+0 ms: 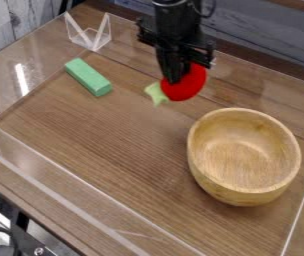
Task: Move the red object to the right side of the table
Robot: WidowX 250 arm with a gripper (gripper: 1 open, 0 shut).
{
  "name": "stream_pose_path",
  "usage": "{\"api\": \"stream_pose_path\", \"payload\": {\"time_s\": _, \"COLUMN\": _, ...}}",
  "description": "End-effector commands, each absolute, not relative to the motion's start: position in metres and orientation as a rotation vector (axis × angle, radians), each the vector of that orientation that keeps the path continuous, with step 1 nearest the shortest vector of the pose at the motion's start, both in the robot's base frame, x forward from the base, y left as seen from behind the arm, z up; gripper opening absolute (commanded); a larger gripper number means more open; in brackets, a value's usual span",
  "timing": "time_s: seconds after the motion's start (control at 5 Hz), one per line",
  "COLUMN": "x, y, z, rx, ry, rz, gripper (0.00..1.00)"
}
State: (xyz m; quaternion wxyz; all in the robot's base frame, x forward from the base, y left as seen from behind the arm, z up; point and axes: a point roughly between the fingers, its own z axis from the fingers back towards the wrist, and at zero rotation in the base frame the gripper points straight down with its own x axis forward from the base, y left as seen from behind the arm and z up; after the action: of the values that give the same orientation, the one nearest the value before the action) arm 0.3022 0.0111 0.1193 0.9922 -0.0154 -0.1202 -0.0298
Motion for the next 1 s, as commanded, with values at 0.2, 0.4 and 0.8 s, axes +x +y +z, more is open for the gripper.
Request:
{"api": "stream_pose_path", "payload": {"time_s": 0.2, "x": 0.265, "y": 0.017, "z": 0.119, "rx": -0.017, "ry": -0.236, "rz": -0.001, "gripper": 0.0}}
{"api": "stream_pose_path", "payload": {"time_s": 0.4, "x": 0.253, "y": 0.013, "z": 0.107, "rx": -0.009, "ry": -0.214, "rz": 0.034, "gripper": 0.0}}
{"api": "stream_pose_path", "payload": {"time_s": 0.8, "x": 0.246, "y": 0.02, "z": 0.067, "rx": -0.01, "ry": -0.177, "rz": 0.082, "gripper": 0.0}}
